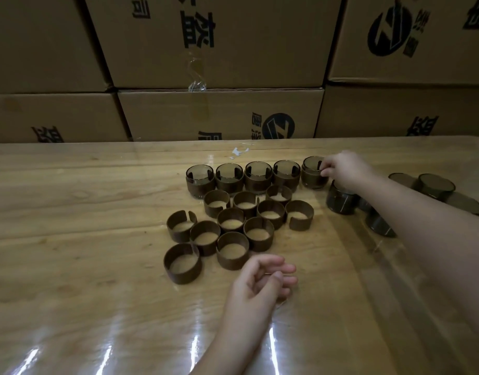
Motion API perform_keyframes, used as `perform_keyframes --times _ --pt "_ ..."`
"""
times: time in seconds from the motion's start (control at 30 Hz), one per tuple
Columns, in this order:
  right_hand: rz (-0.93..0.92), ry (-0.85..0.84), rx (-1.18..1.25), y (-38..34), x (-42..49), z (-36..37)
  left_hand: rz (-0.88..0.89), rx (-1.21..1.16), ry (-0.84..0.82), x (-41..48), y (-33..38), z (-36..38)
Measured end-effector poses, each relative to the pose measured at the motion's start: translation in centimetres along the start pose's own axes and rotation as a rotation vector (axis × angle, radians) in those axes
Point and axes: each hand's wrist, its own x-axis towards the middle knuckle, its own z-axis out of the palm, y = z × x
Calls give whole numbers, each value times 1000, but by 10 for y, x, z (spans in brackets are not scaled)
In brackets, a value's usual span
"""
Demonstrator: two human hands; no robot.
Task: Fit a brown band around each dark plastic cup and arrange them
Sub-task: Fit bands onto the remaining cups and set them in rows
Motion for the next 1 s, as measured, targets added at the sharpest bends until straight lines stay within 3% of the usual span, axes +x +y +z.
perform_keyframes --times 0.63,0.93,1.0 --pt "-87 -13 27 14 8 8 12 -27 1 0 1 1" --pt "-29 -3 102 11 0 14 -11 -18 6 -1 2 1" --pt "-19 61 57 7 -11 16 -21 -12 -1 -2 5 2"
